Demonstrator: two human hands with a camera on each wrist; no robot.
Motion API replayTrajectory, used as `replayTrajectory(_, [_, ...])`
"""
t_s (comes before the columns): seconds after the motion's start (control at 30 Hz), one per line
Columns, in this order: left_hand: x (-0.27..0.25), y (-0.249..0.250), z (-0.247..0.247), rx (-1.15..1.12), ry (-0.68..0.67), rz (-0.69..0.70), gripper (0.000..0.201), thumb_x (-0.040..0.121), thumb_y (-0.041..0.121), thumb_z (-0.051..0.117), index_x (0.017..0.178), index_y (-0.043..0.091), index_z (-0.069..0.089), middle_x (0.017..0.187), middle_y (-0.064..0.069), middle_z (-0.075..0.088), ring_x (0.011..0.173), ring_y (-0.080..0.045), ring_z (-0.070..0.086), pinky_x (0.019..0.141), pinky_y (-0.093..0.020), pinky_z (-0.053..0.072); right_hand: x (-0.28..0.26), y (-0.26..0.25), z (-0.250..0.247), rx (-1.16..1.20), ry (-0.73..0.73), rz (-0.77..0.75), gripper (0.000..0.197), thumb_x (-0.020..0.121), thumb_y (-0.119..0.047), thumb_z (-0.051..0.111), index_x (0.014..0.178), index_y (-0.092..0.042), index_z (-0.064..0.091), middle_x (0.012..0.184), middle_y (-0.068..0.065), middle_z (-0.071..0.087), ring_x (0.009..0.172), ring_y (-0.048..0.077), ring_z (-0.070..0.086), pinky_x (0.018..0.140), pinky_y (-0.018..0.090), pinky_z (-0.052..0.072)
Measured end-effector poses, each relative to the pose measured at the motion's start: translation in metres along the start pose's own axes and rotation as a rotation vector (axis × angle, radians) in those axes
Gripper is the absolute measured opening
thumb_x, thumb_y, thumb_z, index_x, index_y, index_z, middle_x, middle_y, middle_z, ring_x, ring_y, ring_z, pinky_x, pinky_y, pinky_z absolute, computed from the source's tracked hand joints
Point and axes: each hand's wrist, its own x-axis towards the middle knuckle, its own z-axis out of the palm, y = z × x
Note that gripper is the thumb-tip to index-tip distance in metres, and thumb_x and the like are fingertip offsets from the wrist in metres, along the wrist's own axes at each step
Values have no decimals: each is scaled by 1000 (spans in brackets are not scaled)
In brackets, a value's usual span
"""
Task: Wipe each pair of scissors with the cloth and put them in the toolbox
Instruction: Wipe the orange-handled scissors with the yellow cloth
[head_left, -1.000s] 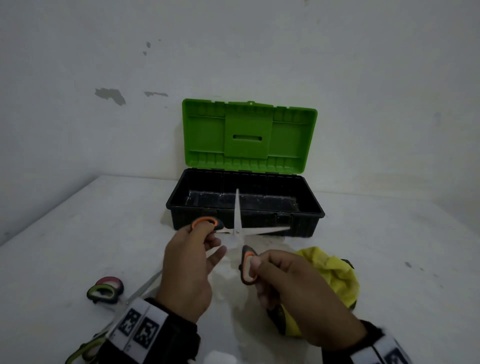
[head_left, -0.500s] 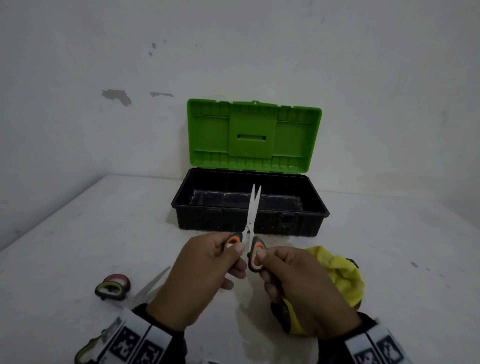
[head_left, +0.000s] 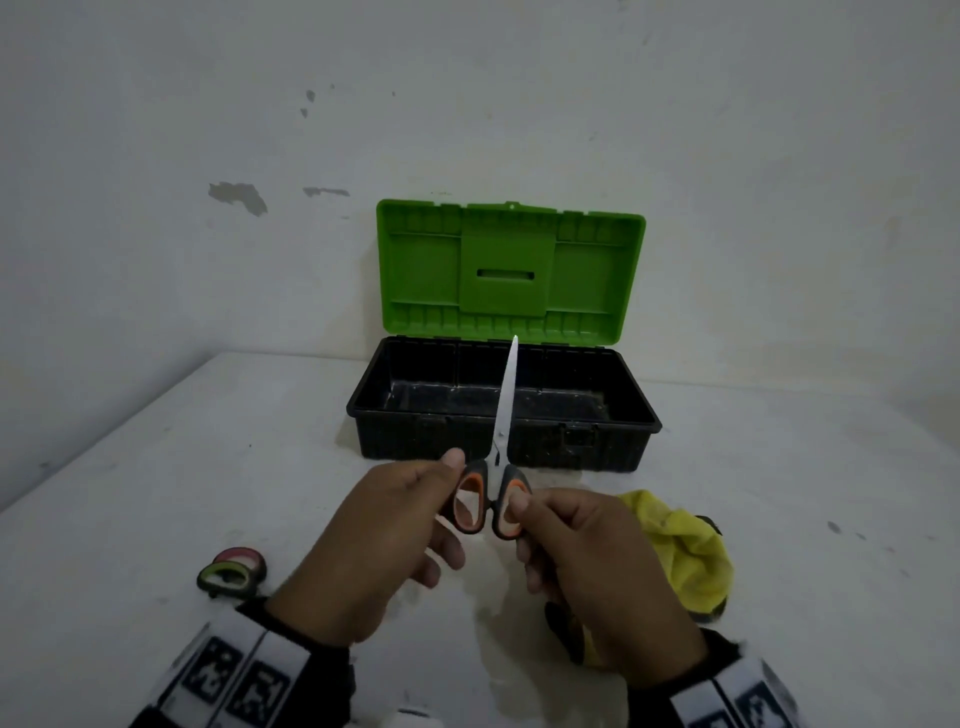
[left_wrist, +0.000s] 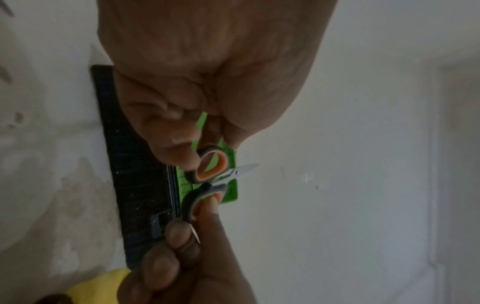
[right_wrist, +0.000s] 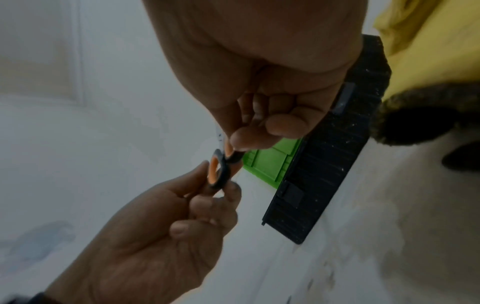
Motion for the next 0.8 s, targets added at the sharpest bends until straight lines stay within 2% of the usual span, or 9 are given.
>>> replayTrajectory(0.1, [7, 2, -7, -34, -68, -127, 50, 95, 54, 45, 91, 11, 71, 74, -12, 66, 45, -18, 50, 38, -22, 32, 0, -7, -1, -119, -26, -46, 29, 94, -28, 60, 76, -11, 74, 63, 9, 67, 47, 15, 61, 44, 23, 43])
replayTrajectory(0.23, [11, 0, -9, 43, -125, -188, 50, 93, 58, 46, 100, 15, 72, 75, -13, 64, 47, -19, 54, 40, -22, 36, 2, -11, 1, -170, -23, -46, 22, 95, -25, 60, 84, -17, 77, 67, 6, 70, 52, 15, 67, 47, 21, 49])
replayTrajectory(0.3, [11, -1, -7, 34, -165, -216, 51, 92, 57, 49, 99, 10, 69, 70, -12, 64, 48, -20, 55, 41, -23, 38, 5, -10, 1, -201, -5, -70, 21, 95, -23, 59, 84, -17, 77, 67, 5, 70, 54, 15, 69, 50, 24, 52])
replayTrajectory(0.43, [15, -4, -8, -140, -205, -264, 34, 84, 43, 66, 80, 9, 70, 64, -7, 59, 46, -13, 48, 41, -21, 37, 8, -11, 0, -251, 5, -93, 22, 95, -18, 59, 82, -14, 76, 69, 5, 71, 56, 13, 69, 55, 30, 55])
replayTrajectory(0.53, [23, -7, -11, -309, -141, -310, 22, 80, 27, 73, 83, 4, 73, 64, -6, 59, 44, -8, 47, 37, -16, 39, 10, -16, -3, -220, -51, -88, 21, 94, -11, 60, 94, -25, 76, 76, 2, 74, 64, 16, 71, 57, 28, 57])
replayTrajectory(0.6, [29, -8, -13, -392, -92, -301, 22, 81, 18, 72, 92, -1, 72, 68, -9, 63, 42, -7, 49, 35, -14, 40, 11, -20, -3, -149, -108, -23, 27, 94, -8, 59, 107, -27, 72, 82, 1, 76, 70, 18, 73, 60, 30, 58])
replayTrajectory(0.63, [32, -8, -15, -421, -59, -283, 21, 83, 16, 71, 94, -3, 71, 70, -10, 64, 42, -6, 51, 35, -14, 41, 10, -22, -2, -51, -140, 44, 27, 95, -7, 58, 110, -25, 71, 84, 4, 76, 71, 22, 72, 59, 31, 58])
replayTrajectory(0.73, [39, -8, -25, -396, 40, -160, 16, 86, 15, 70, 87, -1, 71, 69, -12, 65, 43, -9, 53, 38, -16, 44, 5, -35, 1, 296, -217, 330, 24, 99, -14, 51, 114, -8, 68, 84, 18, 71, 65, 29, 67, 50, 30, 48])
replayTrajectory(0.8, [41, -8, -34, -276, 99, -48, 17, 86, 18, 71, 83, 1, 70, 68, -13, 66, 46, -12, 55, 43, -20, 47, 1, -41, -1, 307, -299, 466, 33, 98, -27, 50, 108, 0, 67, 82, 20, 69, 60, 27, 63, 48, 28, 43])
